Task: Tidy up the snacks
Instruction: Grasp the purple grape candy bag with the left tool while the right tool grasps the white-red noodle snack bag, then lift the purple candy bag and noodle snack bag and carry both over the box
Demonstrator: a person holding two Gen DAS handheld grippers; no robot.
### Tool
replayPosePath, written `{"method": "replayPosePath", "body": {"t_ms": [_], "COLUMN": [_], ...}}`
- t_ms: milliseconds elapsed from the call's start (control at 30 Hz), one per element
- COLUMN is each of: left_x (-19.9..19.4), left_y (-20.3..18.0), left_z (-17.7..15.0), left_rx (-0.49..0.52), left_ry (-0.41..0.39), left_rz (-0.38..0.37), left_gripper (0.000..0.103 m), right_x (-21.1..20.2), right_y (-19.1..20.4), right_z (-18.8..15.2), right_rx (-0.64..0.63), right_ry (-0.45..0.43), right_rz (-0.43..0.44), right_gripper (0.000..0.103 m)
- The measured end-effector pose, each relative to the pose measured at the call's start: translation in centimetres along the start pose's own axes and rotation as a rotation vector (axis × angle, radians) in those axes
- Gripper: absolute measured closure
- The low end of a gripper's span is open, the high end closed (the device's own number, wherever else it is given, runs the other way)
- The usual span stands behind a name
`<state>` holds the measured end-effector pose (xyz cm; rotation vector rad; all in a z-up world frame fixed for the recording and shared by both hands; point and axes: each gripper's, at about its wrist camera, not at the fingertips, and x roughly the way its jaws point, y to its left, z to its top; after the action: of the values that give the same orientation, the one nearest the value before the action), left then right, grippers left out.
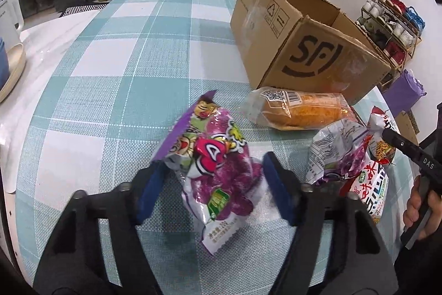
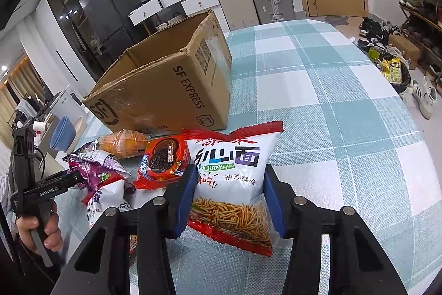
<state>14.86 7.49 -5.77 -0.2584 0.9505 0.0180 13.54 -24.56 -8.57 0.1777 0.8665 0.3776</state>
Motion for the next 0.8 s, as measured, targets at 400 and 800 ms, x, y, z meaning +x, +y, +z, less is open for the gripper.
{"method": "replayPosePath", "body": {"t_ms": [400, 800], "left_x": [-1.1, -2.5], "left_y": [0.0, -0.1], "left_z": [-0.1, 0.1], "left_rx": [0.021, 0.026], "left_ry": [-0.045, -0.101], "left_rz": [-0.015, -0.031], "left_gripper": [0.048, 0.054], "right_x": [-0.5, -1.5], "right_y": [0.0, -0.1], "right_z": [0.1, 0.4], "right_rx": [0.006, 0.017], "right_ry": [-0.023, -0.071], "right_rz": [0.002, 0.019], "right_gripper": [0.059, 0.059]}}
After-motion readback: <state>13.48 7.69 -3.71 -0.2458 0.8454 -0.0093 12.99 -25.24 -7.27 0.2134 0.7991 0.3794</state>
